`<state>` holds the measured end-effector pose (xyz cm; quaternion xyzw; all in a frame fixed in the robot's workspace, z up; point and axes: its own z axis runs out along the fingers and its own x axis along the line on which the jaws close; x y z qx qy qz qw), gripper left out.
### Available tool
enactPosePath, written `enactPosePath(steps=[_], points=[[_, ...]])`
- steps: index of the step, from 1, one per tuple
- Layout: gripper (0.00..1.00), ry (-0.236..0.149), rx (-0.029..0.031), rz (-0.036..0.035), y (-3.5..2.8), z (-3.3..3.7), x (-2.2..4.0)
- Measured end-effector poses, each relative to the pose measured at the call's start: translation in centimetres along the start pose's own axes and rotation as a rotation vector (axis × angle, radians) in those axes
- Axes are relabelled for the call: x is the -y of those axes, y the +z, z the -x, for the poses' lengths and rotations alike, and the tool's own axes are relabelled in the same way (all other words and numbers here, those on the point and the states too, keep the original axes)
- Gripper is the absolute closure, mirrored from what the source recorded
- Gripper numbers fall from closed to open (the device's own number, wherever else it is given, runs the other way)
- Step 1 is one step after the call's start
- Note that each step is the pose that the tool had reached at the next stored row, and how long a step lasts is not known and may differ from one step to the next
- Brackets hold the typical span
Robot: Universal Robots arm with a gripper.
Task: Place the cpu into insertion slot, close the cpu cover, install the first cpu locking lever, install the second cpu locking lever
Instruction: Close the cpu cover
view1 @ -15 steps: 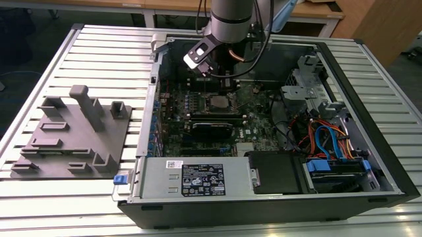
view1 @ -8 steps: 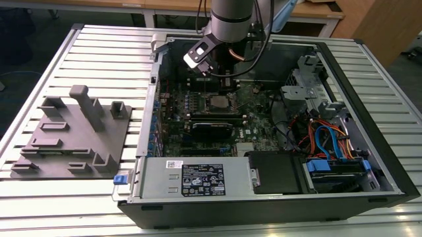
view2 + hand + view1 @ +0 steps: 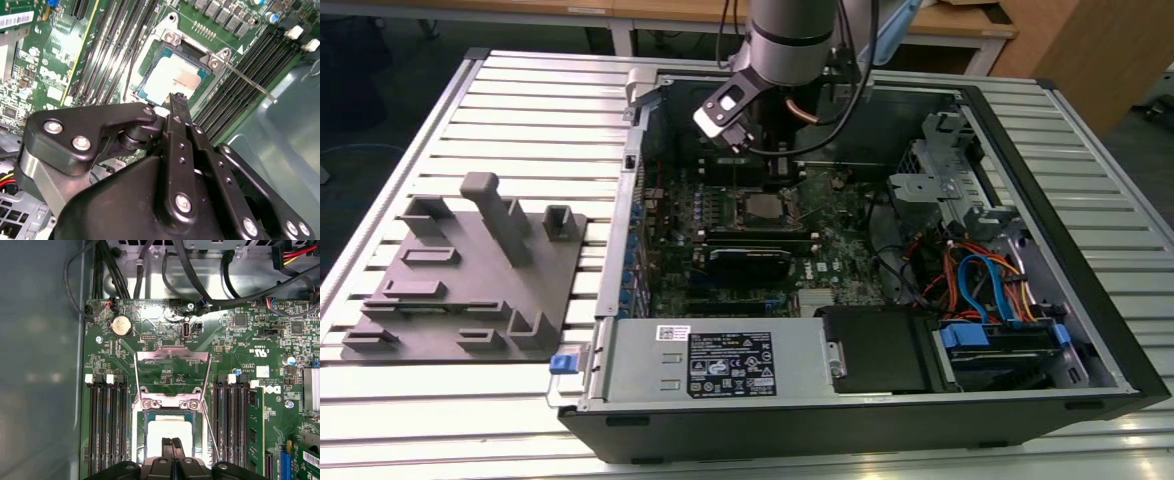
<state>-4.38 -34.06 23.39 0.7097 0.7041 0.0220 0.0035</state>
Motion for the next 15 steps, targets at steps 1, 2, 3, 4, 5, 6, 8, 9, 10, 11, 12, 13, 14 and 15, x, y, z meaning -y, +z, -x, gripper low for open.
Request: enactPosePath(steps=[1,2,3,4,5,6,8,9,10,11,12,13,14,15], points=[[0.89,0.0,-0.0001,-0.0004,0.0,0.0,-0.03],[0.89,0.0,0.0,-0.0006,0.0,0.0,-0.04],[0.89,0.0,0.0,-0.0007,0.0,-0.01,-0.04],[0.89,0.0,0.0,-0.0007,0.0,-0.01,-0.04],[0.89,0.0,0.0,-0.0007,0.0,-0.01,-0.05],[0.89,0.0,0.0,-0.0007,0.01,-0.01,-0.05],[0.89,0.0,0.0,-0.0007,0.0,0.0,-0.05],[0.89,0.0,0.0,-0.0008,-0.01,-0.01,-0.05],[0.89,0.0,0.0002,-0.0009,-0.05,-0.01,-0.06],[0.89,0.0,0.0002,-0.0008,-0.11,-0.01,-0.06],[0.89,0.0,-0.0001,-0.0007,-0.17,-0.01,-0.06],[0.89,0.0,0.0,-0.0007,-0.27,-0.01,-0.06],[0.89,0.0,0.0,-0.0007,-0.36,-0.02,-0.07],[0.89,0.0,0.0,-0.0007,-0.47,-0.02,-0.07]])
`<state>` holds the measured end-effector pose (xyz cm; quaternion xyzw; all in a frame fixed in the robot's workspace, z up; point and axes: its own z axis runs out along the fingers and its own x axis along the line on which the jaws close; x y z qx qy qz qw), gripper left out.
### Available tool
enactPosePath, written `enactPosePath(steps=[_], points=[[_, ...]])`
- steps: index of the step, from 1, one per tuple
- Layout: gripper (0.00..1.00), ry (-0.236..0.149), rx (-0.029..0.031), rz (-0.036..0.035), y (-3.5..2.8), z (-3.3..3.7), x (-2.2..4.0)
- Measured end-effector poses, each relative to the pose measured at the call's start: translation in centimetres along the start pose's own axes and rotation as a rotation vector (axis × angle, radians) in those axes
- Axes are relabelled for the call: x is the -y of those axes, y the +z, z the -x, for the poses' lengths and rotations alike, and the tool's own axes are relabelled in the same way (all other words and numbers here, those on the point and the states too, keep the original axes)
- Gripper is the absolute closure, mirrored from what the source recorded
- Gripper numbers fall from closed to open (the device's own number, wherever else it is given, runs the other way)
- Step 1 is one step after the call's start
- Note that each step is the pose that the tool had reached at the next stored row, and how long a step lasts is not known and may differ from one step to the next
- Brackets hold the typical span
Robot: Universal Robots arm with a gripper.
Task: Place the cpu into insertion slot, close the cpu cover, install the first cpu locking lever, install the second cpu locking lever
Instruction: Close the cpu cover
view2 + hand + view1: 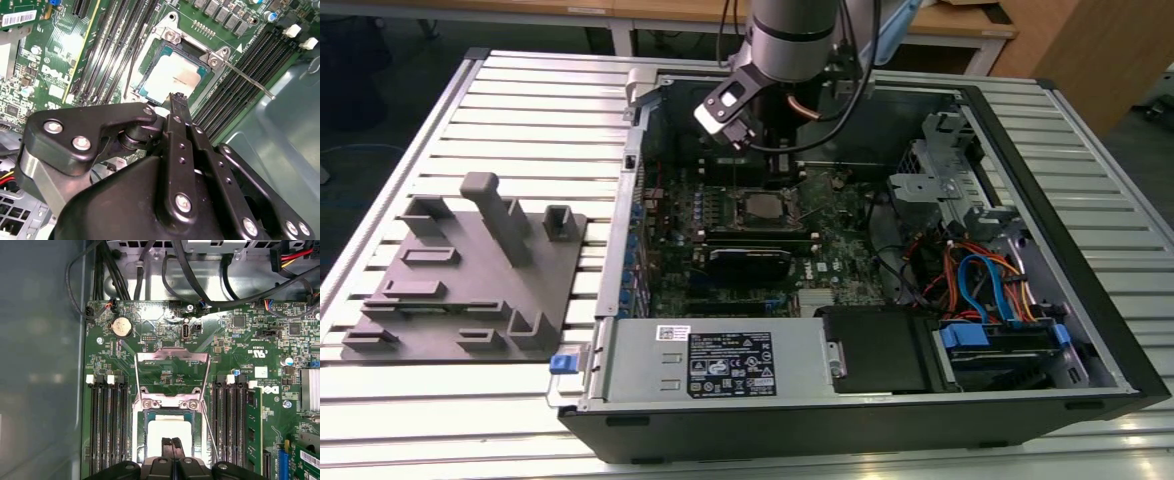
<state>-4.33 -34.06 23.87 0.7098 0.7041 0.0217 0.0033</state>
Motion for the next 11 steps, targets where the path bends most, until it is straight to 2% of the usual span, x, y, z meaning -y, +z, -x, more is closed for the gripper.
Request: enactPosePath(steps=[7,11], points=[[0.89,0.0,0.0,0.0,-0.78,-0.02,-0.03],[0.89,0.0,0.0013,0.0002,-0.88,-0.02,-0.04]])
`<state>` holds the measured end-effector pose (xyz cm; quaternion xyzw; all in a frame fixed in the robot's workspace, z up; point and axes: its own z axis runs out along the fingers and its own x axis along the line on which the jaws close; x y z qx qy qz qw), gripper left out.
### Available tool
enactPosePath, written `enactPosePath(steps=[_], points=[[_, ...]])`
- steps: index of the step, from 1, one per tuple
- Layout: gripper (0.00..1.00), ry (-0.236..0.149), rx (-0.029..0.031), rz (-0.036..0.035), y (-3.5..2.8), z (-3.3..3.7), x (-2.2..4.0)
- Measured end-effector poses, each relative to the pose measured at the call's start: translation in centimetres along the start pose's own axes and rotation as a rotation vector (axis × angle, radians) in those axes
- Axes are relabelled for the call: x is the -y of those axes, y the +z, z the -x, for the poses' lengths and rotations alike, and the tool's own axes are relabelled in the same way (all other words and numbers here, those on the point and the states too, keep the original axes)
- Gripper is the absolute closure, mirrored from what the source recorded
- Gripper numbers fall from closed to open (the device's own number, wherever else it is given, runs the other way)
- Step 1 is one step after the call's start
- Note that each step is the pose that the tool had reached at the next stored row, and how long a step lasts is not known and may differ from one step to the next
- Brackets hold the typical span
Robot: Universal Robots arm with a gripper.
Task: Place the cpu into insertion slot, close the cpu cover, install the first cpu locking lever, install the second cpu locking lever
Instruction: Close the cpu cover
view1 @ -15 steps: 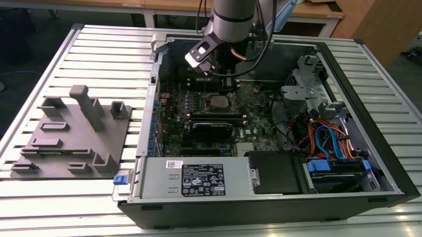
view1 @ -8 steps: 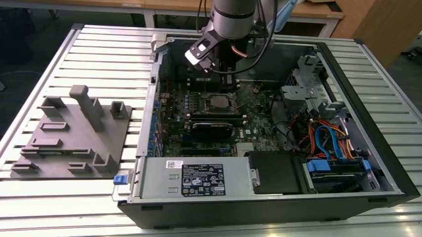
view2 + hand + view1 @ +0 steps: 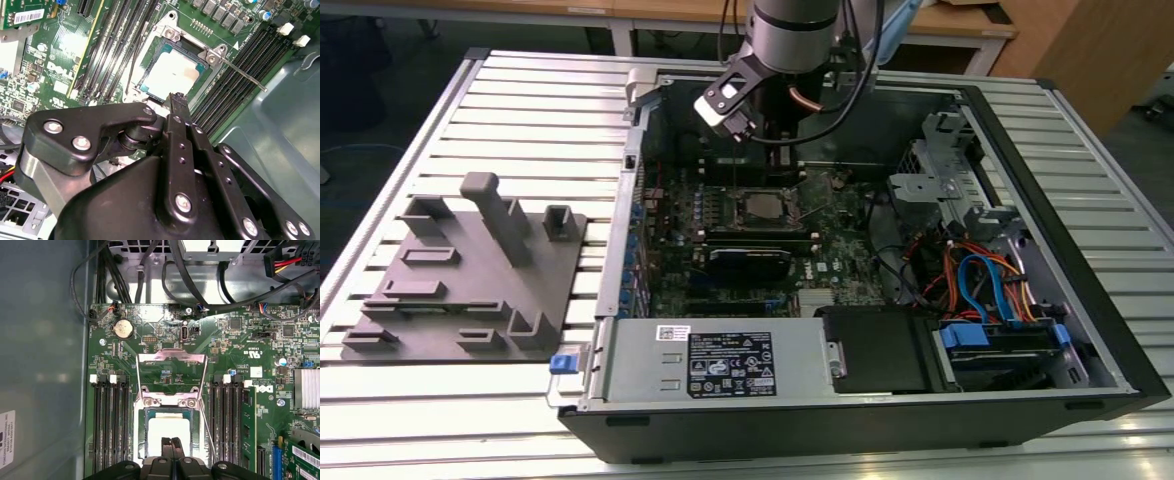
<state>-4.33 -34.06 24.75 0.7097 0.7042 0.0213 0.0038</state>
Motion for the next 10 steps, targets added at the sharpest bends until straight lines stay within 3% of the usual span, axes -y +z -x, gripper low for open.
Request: enactPosePath(steps=[10], points=[[0.89,0.0,0.0007,-0.0002,-0.06,-0.01,0.0]])
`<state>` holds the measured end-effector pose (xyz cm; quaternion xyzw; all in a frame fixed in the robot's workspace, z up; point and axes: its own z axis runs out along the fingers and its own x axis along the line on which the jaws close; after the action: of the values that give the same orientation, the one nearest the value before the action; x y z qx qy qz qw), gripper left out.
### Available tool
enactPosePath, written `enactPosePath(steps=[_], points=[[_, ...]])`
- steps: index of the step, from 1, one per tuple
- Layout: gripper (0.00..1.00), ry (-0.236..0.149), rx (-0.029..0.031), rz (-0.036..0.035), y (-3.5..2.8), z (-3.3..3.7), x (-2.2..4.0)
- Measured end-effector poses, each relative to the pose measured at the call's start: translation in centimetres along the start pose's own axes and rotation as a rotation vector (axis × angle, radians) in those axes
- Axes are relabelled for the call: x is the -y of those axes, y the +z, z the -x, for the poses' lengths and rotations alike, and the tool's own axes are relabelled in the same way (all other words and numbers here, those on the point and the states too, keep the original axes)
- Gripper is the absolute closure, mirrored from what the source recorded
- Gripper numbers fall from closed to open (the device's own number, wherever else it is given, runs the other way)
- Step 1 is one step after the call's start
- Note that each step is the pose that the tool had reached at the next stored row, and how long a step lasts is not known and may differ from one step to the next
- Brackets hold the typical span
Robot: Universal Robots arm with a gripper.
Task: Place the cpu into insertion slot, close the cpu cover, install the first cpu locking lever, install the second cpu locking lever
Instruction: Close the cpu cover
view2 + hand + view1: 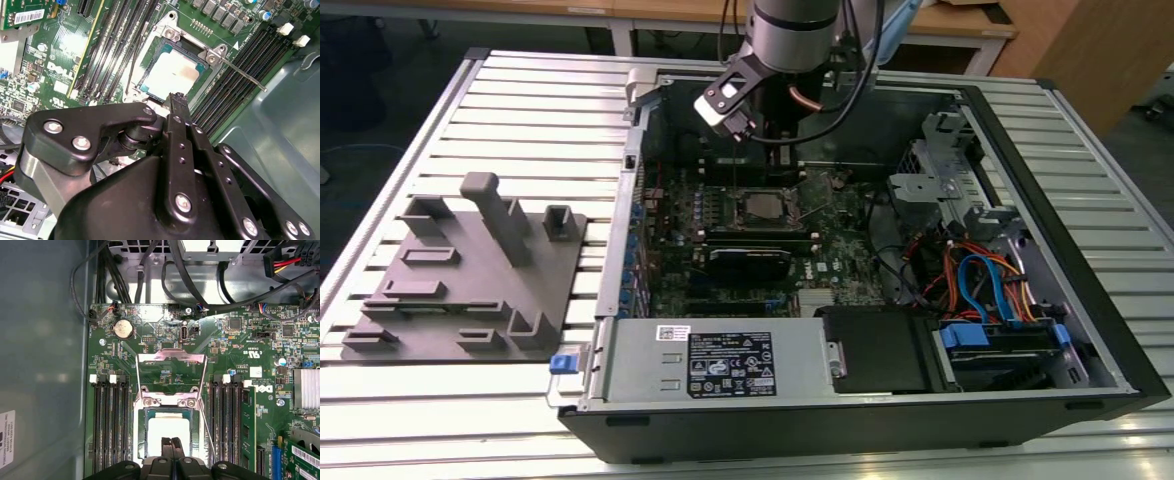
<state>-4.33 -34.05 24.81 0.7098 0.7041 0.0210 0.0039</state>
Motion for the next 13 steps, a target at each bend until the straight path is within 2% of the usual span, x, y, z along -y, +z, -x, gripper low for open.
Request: enactPosePath(steps=[13], points=[[0.89,0.0,0.0004,0.0001,-1.1,-0.03,-0.04]])
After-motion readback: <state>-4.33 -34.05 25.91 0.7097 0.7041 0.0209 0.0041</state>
